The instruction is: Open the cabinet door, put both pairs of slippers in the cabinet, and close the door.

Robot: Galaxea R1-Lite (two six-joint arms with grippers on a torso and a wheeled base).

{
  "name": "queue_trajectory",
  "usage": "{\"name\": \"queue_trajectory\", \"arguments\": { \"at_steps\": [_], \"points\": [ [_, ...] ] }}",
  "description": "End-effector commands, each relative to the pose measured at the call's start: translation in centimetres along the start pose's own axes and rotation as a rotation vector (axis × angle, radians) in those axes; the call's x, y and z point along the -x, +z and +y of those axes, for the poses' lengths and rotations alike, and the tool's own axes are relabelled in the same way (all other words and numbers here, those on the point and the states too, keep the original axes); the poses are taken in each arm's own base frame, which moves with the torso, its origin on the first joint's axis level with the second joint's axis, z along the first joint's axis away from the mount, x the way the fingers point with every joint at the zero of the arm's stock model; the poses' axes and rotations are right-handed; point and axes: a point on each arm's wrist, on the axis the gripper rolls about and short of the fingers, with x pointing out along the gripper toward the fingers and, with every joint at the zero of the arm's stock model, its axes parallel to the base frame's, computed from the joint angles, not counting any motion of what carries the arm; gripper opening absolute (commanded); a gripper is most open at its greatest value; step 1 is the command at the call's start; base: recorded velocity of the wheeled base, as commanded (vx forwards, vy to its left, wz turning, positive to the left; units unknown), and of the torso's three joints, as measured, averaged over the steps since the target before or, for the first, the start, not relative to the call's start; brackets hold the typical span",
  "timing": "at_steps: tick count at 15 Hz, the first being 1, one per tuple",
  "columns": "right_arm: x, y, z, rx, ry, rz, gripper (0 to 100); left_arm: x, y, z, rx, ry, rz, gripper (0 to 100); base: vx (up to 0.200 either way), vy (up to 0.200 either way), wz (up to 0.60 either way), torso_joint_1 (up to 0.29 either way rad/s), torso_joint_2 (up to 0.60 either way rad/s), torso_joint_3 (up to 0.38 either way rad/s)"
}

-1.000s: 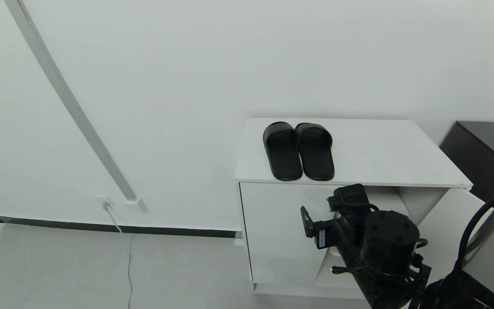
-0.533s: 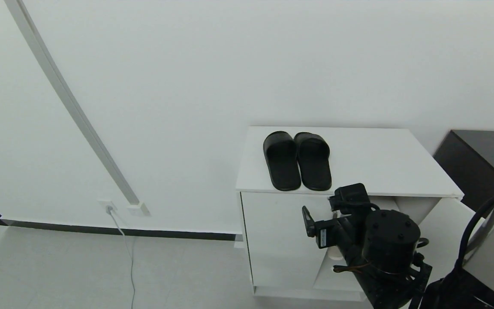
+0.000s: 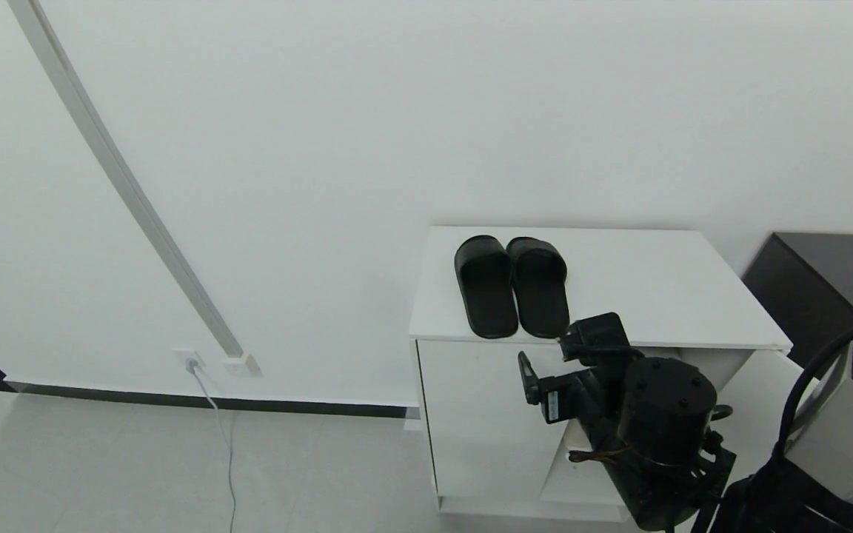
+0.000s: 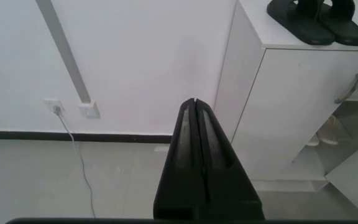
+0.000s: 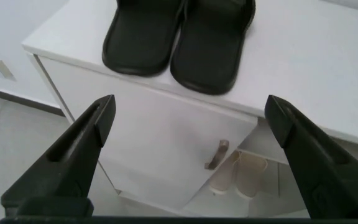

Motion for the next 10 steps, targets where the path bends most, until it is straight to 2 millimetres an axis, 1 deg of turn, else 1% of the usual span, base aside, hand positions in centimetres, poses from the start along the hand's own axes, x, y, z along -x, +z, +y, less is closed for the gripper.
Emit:
{"name": "queue_trajectory", "arguments": {
  "at_steps": [1, 2, 3, 5, 6, 8, 10],
  "points": [
    [-1.6, 1.3, 0.4, -0.008, -0.015, 0.017, 100, 0.0, 0.0, 0.0, -0.006, 0.001, 0.001, 0, 0.000, 0.000, 0.00, 0.000, 0.00, 0.000],
    [-2.1, 2.6, 0.7, -0.028, -0.014, 0.036, 100, 0.0, 0.0, 0.0, -0.001, 0.002, 0.001, 0, 0.000, 0.000, 0.00, 0.000, 0.00, 0.000],
    [-2.4, 3.2, 0.9, -0.041, -0.020, 0.064, 100, 0.0, 0.0, 0.0, -0.001, 0.001, 0.001, 0, 0.000, 0.000, 0.00, 0.000, 0.00, 0.000],
    [-2.6, 5.7, 1.6, -0.126, -0.025, 0.115, 100, 0.0, 0.0, 0.0, -0.003, 0.001, 0.001, 0, 0.000, 0.000, 0.00, 0.000, 0.00, 0.000],
    [-2.5, 6.2, 1.6, -0.148, -0.040, 0.148, 100, 0.0, 0.0, 0.0, -0.004, 0.001, 0.001, 0, 0.000, 0.000, 0.00, 0.000, 0.00, 0.000],
    [-2.5, 6.2, 1.5, -0.192, -0.079, 0.201, 100, 0.0, 0.0, 0.0, -0.003, 0.001, 0.001, 0, 0.000, 0.000, 0.00, 0.000, 0.00, 0.000],
    [-2.6, 5.7, 1.5, -0.189, -0.099, 0.209, 100, 0.0, 0.0, 0.0, -0.007, -0.001, 0.001, 0, 0.200, 0.000, 0.00, 0.000, 0.00, 0.002]
  ]
}}
